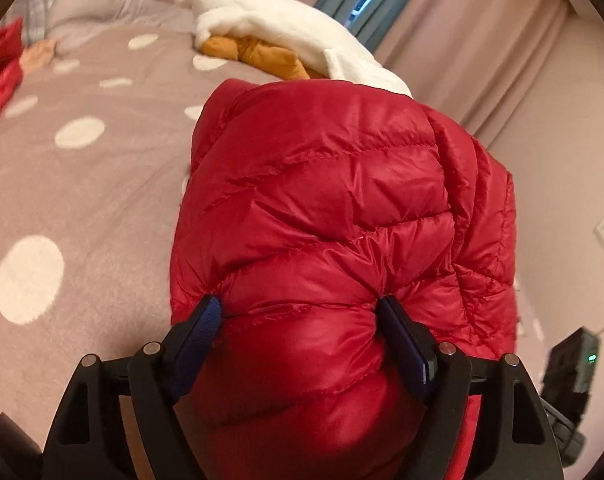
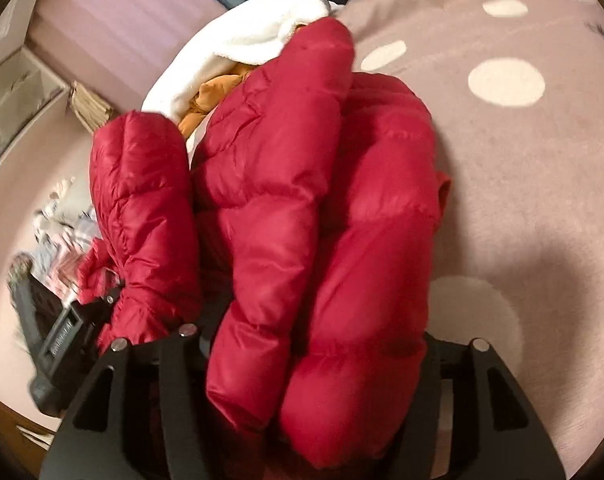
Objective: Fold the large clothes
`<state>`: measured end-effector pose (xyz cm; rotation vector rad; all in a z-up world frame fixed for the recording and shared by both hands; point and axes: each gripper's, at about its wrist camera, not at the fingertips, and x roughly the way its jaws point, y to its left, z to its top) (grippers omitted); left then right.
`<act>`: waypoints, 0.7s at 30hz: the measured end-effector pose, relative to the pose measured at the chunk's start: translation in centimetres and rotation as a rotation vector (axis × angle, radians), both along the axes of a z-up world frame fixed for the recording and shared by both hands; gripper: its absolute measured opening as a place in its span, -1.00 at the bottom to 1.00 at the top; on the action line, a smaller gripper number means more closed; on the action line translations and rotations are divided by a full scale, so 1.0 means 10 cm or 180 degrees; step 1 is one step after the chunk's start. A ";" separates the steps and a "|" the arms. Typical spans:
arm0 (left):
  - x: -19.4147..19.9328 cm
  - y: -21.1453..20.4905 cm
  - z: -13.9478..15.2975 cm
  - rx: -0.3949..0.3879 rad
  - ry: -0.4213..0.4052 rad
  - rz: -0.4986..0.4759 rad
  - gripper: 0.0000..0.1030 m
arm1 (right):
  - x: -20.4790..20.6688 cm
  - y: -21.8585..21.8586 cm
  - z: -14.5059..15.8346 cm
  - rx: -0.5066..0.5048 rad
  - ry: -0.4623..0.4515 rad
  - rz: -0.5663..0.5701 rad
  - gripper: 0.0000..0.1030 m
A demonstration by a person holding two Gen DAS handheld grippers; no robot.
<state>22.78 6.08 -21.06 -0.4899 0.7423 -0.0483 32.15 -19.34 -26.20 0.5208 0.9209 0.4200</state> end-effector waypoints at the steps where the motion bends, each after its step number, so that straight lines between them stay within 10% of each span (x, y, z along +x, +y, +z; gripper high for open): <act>1: 0.01 0.00 -0.02 0.0015 0.0000 0.0015 0.57 | -0.01 0.01 0.01 -0.0055 -0.0019 0.0002 0.10; 7: -0.02 0.10 -0.02 -0.0110 0.0057 0.0104 0.57 | -0.06 0.00 0.08 -0.0102 0.0036 -0.0094 0.46; 21: -0.50 -0.05 0.73 -0.0027 -0.0315 0.0083 0.57 | -0.56 -0.35 1.13 -0.0302 -0.0555 -0.0298 0.58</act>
